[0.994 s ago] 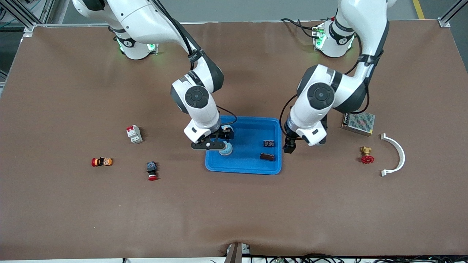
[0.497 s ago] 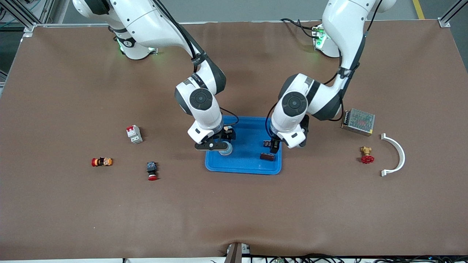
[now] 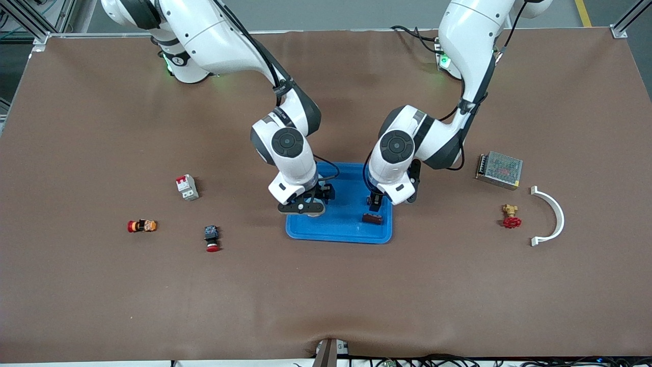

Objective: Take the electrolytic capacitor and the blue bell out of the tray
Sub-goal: 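Grasp blue bell with the right gripper while the left gripper grasps capacitor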

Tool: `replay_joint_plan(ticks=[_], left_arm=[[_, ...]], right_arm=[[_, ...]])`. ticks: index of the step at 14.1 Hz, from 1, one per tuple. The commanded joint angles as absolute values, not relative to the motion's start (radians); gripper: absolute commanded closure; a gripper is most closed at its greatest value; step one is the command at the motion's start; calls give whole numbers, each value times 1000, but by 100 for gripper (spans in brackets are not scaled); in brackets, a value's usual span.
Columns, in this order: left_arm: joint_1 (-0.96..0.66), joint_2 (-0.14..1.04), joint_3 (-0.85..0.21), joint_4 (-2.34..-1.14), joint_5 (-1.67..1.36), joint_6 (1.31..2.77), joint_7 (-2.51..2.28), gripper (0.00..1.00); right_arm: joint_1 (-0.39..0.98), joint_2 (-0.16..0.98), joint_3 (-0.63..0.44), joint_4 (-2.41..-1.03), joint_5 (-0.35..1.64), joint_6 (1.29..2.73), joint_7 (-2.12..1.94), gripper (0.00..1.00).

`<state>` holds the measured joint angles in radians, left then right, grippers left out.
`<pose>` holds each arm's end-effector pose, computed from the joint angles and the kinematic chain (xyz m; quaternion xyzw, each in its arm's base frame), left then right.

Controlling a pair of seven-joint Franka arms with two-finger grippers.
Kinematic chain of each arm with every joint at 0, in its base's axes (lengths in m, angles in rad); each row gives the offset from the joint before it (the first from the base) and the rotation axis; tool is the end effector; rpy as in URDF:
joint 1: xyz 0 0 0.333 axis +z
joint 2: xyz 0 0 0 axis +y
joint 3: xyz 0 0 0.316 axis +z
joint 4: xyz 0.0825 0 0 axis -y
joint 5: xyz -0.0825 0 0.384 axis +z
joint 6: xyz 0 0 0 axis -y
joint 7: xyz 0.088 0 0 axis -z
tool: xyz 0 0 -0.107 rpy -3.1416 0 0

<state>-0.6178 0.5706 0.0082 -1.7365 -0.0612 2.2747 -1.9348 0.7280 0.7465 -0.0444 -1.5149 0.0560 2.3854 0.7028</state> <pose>0.5437 -0.3821 0.2479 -0.7759 -0.6303 0.0246 0.0093 0.5577 0.4622 0.2330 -0.9978 0.0219 -0.0443 0.0443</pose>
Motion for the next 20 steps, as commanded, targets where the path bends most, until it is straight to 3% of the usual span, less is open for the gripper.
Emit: replay_joint_plan(ticks=[1, 20], left_arm=[[-615, 563, 14, -1746, -38, 2286, -1962, 0], [-617, 652, 20, -1723, 0, 2381, -2033, 0]], right_arm=[[741, 776, -55, -1477, 58, 2385, 724, 0], [752, 861, -57, -1457, 49, 2468, 724, 0]])
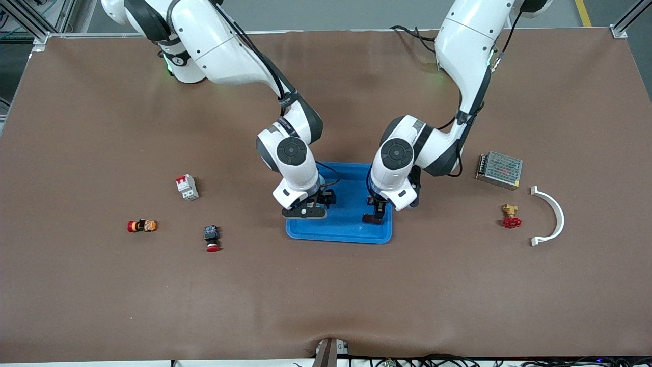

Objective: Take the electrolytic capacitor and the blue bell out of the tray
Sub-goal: 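Grasp blue bell with the right gripper while the left gripper grasps capacitor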

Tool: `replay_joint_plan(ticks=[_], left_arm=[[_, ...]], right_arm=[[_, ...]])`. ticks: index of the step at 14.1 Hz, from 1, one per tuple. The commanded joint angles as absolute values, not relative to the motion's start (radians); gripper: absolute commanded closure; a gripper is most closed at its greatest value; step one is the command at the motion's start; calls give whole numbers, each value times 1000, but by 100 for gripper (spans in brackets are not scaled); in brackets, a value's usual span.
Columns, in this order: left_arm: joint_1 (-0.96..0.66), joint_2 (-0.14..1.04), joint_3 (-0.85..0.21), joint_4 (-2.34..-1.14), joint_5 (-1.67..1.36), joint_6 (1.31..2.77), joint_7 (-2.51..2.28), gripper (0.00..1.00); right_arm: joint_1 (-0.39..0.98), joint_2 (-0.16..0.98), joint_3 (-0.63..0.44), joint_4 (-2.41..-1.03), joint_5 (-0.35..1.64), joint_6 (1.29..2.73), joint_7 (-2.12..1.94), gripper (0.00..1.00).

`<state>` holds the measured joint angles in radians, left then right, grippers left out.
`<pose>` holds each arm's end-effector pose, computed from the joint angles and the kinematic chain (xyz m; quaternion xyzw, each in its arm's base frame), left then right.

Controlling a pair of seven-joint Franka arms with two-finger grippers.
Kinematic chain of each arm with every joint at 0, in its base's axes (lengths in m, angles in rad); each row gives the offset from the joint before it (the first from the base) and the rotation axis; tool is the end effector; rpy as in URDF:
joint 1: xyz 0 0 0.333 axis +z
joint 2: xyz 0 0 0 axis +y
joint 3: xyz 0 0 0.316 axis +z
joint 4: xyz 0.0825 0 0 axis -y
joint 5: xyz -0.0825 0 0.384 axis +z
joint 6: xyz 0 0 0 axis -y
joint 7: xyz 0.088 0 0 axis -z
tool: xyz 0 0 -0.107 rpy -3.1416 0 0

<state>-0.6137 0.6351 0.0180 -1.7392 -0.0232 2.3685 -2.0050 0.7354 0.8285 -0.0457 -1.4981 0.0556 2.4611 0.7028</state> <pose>0.5516 -0.3755 0.2119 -0.7575 -0.6528 0.0034 0.0020 0.5566 0.4666 0.1887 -0.9975 0.0184 -0.0503 0.0455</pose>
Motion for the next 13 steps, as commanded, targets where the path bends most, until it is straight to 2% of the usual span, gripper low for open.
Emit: replay_joint_plan(ticks=[1, 5, 7, 9, 11, 13], left_arm=[[-618, 656, 20, -1723, 0, 2384, -2034, 0], [-624, 663, 20, -1723, 2, 2396, -2049, 0], [-627, 672, 20, -1723, 3, 2404, -2057, 0], [-627, 675, 20, -1723, 8, 2404, -2062, 0], [-627, 673, 20, -1724, 21, 2404, -2072, 0], [-627, 670, 18, -1729, 23, 2404, -2082, 0]], right_arm=[[752, 861, -57, -1457, 49, 2470, 724, 0], [750, 861, -57, -1457, 49, 2468, 723, 0], [749, 861, -57, -1457, 51, 2467, 719, 28], [747, 859, -57, -1456, 52, 2467, 718, 45], [746, 858, -57, -1456, 52, 2467, 718, 57], [742, 848, -57, -1454, 54, 2456, 716, 58]])
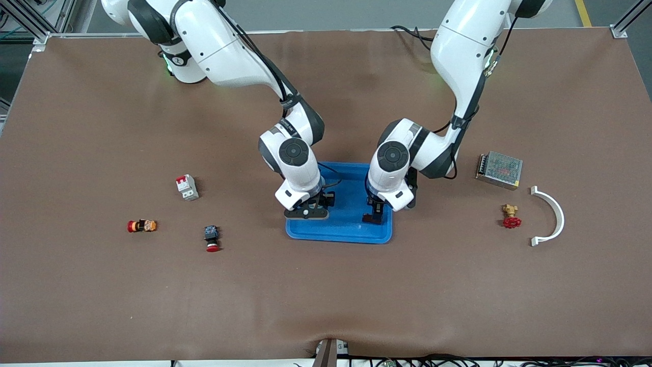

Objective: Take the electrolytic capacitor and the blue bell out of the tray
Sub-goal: 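Grasp blue bell with the right gripper while the left gripper grasps capacitor, then set the bell down with the right gripper while the left gripper carries capacitor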

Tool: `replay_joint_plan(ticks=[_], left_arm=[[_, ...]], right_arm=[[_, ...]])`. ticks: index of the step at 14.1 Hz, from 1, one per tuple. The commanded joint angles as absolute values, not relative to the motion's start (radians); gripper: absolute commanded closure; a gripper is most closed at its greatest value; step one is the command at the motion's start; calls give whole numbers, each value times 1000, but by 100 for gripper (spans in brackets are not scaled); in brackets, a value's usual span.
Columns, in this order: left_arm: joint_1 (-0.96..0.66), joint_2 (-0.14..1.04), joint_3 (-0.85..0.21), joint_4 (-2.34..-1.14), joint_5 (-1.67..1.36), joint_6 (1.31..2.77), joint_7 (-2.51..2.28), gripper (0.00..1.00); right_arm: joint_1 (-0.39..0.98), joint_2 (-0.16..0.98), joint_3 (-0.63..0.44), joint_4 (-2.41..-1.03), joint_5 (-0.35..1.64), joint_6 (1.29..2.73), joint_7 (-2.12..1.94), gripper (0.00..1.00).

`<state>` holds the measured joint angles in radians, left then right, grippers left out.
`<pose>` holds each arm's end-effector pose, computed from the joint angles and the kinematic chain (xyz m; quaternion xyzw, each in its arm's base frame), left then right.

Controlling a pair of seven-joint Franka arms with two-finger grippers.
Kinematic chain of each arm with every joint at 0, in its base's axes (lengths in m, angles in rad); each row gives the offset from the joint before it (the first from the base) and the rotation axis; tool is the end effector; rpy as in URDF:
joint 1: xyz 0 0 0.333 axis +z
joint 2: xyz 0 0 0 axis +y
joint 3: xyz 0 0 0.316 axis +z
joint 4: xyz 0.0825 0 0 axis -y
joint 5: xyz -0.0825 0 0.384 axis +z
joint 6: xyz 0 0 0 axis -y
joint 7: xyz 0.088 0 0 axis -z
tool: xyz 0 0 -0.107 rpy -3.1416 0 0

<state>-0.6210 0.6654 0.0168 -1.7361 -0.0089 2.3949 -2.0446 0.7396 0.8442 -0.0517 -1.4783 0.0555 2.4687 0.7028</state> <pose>0.5485 -0.3799 0.1952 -0.7507 -0.6607 -0.0013 0.0037 0.5601 0.4692 0.1869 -0.9971 0.0177 -0.0565 0.0474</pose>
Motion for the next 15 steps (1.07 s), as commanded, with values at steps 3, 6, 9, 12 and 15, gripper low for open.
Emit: replay_joint_plan(ticks=[3, 6, 9, 12, 15], left_arm=[[-641, 673, 20, -1730, 23, 2402, -2085, 0], [-641, 673, 20, -1730, 23, 2404, -2085, 0], [-641, 673, 20, -1730, 25, 2404, -2086, 0], [-640, 675, 18, -1730, 29, 2404, -2086, 0], [-632, 673, 18, -1726, 31, 2402, -2153, 91]], right_arm=[[730, 821, -57, -1428, 69, 2398, 712, 61], [700, 773, -52, -1398, 72, 2288, 704, 61], [638, 741, -51, -1347, 78, 2171, 584, 61], [548, 687, -54, -1345, 101, 2111, 355, 61], [447, 663, -57, -1347, 100, 2076, 91, 62]])
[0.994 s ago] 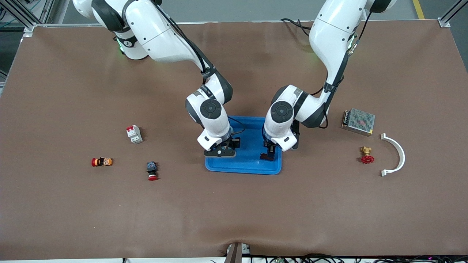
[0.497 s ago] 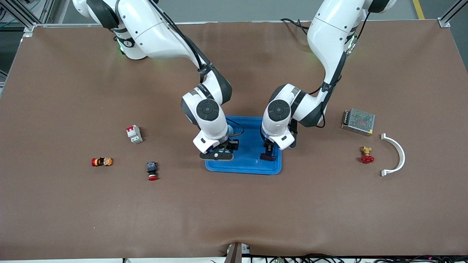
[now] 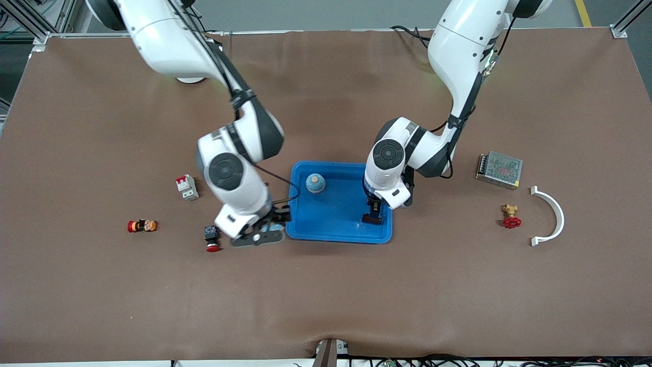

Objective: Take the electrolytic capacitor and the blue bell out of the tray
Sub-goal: 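Set the bell down with the right gripper while the left gripper carries capacitor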

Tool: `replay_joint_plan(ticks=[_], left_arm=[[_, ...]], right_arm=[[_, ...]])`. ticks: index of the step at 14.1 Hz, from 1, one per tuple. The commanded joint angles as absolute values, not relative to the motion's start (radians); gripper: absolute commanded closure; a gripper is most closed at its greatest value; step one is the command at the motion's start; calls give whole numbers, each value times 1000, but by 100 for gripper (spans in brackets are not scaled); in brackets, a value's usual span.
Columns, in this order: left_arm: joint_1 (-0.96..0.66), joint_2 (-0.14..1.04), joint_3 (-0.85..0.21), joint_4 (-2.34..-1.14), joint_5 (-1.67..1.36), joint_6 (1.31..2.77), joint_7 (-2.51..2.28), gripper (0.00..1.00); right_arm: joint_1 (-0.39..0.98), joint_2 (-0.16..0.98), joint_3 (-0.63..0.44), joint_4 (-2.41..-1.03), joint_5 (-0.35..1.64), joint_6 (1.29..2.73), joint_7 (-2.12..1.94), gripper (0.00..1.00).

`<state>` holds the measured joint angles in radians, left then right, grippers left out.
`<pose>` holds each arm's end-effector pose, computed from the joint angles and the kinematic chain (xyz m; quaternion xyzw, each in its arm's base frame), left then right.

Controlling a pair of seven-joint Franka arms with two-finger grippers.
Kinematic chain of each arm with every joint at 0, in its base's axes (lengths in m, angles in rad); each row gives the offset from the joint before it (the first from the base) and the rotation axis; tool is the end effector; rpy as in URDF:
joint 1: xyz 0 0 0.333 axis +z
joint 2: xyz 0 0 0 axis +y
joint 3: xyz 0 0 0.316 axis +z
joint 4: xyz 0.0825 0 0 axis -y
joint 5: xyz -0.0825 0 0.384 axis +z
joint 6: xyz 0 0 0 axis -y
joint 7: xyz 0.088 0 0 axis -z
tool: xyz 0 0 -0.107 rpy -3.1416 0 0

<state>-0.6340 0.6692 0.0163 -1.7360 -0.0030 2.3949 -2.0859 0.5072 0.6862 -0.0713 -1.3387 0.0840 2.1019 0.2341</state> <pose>0.5429 -0.3869 0.1927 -0.7428 -0.6694 -0.0028 0.0059 0.6652 0.3274 0.3319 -0.9951 -0.0898 -0.0324 0.0269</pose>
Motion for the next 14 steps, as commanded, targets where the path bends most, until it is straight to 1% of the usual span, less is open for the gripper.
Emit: replay_joint_plan(ticks=[1, 11, 12, 14], left_arm=[[-629, 672, 17, -1727, 31, 2402, -2152, 100], [-629, 663, 17, -1723, 31, 2399, -2116, 100], [-626, 657, 15, -1712, 29, 2385, -2070, 100], [-611, 602, 12, -1707, 26, 2298, -2004, 100]], right_arm=[[419, 660, -58, -1345, 100, 2063, 27, 62], [186, 667, -61, -1351, 87, 2066, -493, 61], [166, 672, -61, -1351, 89, 2072, -549, 61], [143, 683, -61, -1351, 86, 2077, -627, 61]])
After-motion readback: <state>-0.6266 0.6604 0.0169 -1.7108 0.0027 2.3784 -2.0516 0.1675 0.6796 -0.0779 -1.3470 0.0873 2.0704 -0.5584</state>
